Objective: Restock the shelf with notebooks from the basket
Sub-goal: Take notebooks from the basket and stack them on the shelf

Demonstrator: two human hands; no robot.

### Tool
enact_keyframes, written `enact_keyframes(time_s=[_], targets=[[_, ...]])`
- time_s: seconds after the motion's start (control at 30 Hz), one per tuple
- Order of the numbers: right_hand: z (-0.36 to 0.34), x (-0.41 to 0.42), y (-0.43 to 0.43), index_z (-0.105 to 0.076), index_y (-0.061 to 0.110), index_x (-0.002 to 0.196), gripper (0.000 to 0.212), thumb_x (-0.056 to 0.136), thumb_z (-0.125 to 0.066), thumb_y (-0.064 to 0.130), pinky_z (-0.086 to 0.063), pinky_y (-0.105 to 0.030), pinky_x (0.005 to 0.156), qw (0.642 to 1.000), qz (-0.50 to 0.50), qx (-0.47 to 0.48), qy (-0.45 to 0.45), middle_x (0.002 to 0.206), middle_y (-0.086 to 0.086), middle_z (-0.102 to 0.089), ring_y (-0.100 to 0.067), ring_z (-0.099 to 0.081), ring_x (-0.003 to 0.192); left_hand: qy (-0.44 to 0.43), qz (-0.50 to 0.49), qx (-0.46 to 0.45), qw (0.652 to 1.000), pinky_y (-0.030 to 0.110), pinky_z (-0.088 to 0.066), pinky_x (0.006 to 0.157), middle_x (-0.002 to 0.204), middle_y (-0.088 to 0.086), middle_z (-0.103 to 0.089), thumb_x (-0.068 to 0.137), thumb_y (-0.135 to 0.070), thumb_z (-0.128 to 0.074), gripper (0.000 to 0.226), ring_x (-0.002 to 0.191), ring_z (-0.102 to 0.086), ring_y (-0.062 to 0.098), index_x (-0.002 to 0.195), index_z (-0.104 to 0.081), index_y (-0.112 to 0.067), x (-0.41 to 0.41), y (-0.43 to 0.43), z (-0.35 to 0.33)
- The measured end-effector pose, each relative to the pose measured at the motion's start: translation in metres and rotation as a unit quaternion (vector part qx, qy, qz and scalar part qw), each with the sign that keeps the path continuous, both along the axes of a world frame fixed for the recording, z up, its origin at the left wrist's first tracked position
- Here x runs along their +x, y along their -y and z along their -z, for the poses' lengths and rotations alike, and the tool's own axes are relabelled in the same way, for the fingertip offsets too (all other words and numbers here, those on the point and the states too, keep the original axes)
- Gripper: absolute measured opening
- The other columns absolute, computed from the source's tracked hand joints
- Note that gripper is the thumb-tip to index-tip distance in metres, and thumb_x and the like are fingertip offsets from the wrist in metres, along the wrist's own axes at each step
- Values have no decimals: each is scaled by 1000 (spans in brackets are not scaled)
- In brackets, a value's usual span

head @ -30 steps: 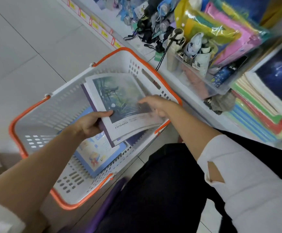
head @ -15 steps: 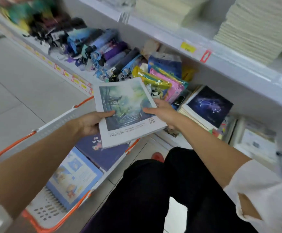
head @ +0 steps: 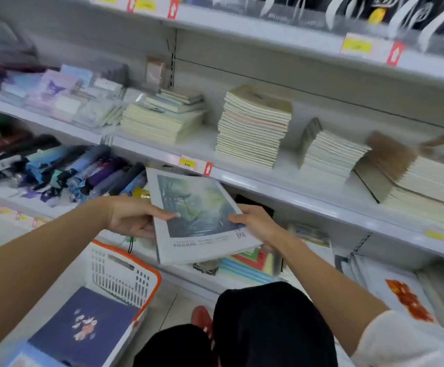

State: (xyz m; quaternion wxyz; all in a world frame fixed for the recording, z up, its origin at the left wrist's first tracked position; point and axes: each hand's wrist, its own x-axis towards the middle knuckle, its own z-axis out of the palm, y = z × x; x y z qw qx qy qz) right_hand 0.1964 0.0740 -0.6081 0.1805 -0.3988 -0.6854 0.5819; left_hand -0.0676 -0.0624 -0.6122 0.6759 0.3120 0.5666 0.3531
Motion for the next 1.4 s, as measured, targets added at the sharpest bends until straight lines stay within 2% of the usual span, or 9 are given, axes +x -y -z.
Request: enact_keyframes(time_s=[0.2, 0.47, 0.8, 0.9, 1.03, 1.1, 1.17, 1.27, 1.4], targets=[[2, -14, 19, -69, 16, 115, 29, 87, -67, 9, -51, -22, 55, 999, -47, 2, -9, 85, 1, -75, -14, -69, 63, -45, 5, -23, 999, 28, -55, 90, 125, 10, -65, 51, -28, -95, 81, 112, -65, 20, 124, -63, -12, -19, 34, -16], [-26, -32, 24, -65, 25, 112, 37, 86, -59, 0, -55, -33, 71, 994, -30, 81, -61, 104, -4, -72, -20, -69, 78, -38, -146, 67, 986, 28, -60, 72, 116, 13, -70, 81, -1, -65, 38, 97, -71, 23, 119, -63, -5, -18, 30, -32], [-108, 6, -45, -69, 21, 112, 39, 85, -59, -5, -51, -19, 52, 943, 198, 162, -215, 87, 2, -73, -11, -66, 62, -20, -190, 268, 944, 40, -60, 77, 103, 9, -73, 91, -2, -59, 36, 86, -72, 24, 125, -56, -15, 47, -89, -115], [-133, 5, -76, -69, 20, 113, 38, 86, -59, -4, -51, -18, 51, 928, 239, 186, -217, 89, 3, -72, -11, -66, 65, -111, -179, 307, 928, 39, -57, 84, 112, 10, -71, 91, -16, -65, 38, 98, -69, 26, 128, -57, -10, 60, -123, -142], [-161, -14, -117, -74, 14, 98, 25, 82, -60, 1, -43, -13, 41, 916, 298, 176, -205, 64, 7, -68, -7, -60, 47, -218, -214, 376, 875, 24, -56, 71, 118, 11, -66, 86, -1, -66, 45, 91, -66, 19, 129, -53, -9, 57, -156, -166], [-167, -26, -135, -72, 11, 92, 15, 83, -62, 5, -41, -13, 44, 915, 321, 163, -183, 62, 6, -65, -9, -57, 49, -244, -225, 380, 863, 21, -56, 71, 124, 13, -63, 87, -1, -65, 49, 95, -65, 20, 134, -51, -5, 51, -166, -169], [-164, -35, -150, -66, 10, 91, 6, 87, -63, 12, -47, -23, 65, 920, 330, 155, -145, 90, -5, -68, -16, -57, 68, -252, -229, 375, 862, 34, -55, 89, 129, 14, -59, 86, -5, -69, 58, 106, -64, 27, 139, -47, -3, 44, -175, -164], [-145, -35, -147, -60, 12, 112, 37, 84, -68, 36, -46, -36, 89, 895, 368, 162, -194, 113, -6, -63, -22, -58, 99, -270, -231, 399, 846, 40, -49, 100, 132, 9, -58, 82, -25, -75, 62, 114, -60, 26, 136, -52, -6, 35, -181, -147], [-109, -25, -123, -55, 28, 107, 56, 70, -60, 70, -39, -18, 84, 893, 269, 303, -196, 110, 12, -56, -3, -53, 102, -366, -248, 435, 784, 22, -43, 93, 129, -4, -58, 80, -42, -73, 59, 115, -54, 11, 131, -60, -15, 22, -191, -130]])
